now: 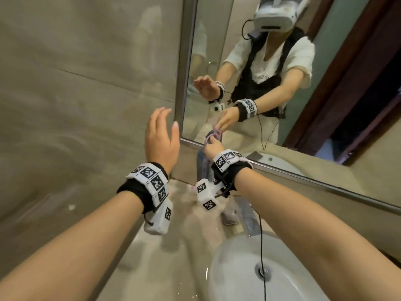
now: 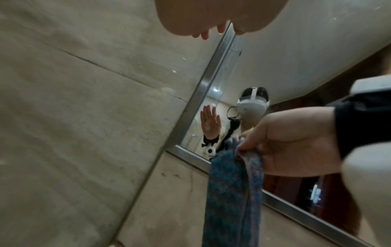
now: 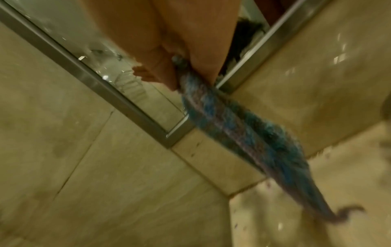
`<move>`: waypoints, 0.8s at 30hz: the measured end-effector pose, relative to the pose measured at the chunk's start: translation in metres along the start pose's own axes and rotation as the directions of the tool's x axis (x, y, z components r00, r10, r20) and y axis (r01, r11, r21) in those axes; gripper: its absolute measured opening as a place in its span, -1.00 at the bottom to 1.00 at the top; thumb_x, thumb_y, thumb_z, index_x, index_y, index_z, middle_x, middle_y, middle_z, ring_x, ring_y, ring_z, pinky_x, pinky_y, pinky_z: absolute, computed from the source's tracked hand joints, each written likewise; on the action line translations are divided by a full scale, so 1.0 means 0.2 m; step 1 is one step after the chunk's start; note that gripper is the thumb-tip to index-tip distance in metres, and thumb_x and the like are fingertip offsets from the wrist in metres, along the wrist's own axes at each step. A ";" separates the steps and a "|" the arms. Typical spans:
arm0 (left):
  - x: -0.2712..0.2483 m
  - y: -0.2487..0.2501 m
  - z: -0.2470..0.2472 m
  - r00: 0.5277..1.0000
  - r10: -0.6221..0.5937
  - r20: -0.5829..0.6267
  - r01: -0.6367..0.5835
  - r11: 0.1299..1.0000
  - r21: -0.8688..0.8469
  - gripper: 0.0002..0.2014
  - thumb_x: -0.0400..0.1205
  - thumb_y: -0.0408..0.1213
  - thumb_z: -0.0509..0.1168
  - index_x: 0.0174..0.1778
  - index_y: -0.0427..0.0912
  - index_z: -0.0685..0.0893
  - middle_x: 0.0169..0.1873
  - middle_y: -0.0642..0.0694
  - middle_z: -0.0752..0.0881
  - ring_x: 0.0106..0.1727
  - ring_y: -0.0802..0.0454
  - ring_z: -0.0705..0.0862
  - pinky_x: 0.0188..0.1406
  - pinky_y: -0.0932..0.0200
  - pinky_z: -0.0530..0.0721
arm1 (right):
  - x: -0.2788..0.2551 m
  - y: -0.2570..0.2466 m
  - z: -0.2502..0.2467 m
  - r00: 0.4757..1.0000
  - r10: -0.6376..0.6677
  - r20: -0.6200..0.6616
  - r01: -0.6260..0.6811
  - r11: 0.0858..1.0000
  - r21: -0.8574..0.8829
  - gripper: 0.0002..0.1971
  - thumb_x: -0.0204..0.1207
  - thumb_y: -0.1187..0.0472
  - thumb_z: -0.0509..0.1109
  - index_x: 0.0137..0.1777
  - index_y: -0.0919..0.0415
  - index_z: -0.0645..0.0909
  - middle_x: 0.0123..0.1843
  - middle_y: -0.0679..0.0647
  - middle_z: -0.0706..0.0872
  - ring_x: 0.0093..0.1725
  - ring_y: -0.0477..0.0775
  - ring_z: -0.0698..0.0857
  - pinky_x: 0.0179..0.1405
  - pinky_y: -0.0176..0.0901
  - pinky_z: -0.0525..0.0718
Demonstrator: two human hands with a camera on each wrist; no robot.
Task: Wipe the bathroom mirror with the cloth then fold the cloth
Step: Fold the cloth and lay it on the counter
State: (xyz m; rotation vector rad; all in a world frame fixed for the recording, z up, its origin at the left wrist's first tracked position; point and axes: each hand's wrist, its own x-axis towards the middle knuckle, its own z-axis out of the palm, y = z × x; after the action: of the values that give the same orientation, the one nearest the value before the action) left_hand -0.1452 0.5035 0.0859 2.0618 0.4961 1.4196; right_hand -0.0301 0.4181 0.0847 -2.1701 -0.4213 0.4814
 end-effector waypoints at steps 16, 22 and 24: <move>-0.34 0.84 0.32 0.706 -0.185 0.684 0.550 0.751 -0.365 -0.68 0.64 -0.35 0.20 0.32 -0.20 0.45 -0.04 -0.14 0.63 0.04 -0.13 0.68 0.15 0.00 0.62 | -0.86 0.28 -0.90 0.977 -0.143 -0.161 0.163 0.979 0.125 -0.41 0.35 0.71 0.16 0.39 0.40 0.52 0.41 0.38 0.56 0.33 0.26 0.57 0.34 0.13 0.55; -0.55 1.31 0.41 0.658 -0.086 0.748 0.592 0.673 -0.443 -0.79 0.64 -0.32 0.26 0.17 -0.25 0.54 0.00 -0.22 0.66 0.04 -0.08 0.65 0.02 0.11 0.63 | -1.18 0.46 -1.21 0.954 -0.139 -0.266 0.177 0.977 0.123 -0.39 0.33 0.67 0.19 0.40 0.31 0.54 0.36 0.36 0.61 0.33 0.35 0.60 0.35 0.21 0.59; -0.65 1.47 0.44 0.653 -0.043 0.756 0.579 0.672 -0.462 -0.84 0.64 -0.27 0.27 0.06 -0.26 0.59 -0.02 -0.24 0.69 0.03 -0.07 0.66 0.02 0.11 0.63 | -1.29 0.53 -1.32 0.947 -0.140 -0.288 0.180 0.977 0.116 -0.41 0.36 0.68 0.19 0.40 0.34 0.53 0.36 0.34 0.61 0.35 0.30 0.58 0.33 0.10 0.57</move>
State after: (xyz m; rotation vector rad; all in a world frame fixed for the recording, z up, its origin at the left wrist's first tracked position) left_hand -0.1171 0.1796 0.1601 1.5769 -0.0008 0.3789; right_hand -0.1144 0.0611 0.1968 -2.0086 -0.3908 0.1077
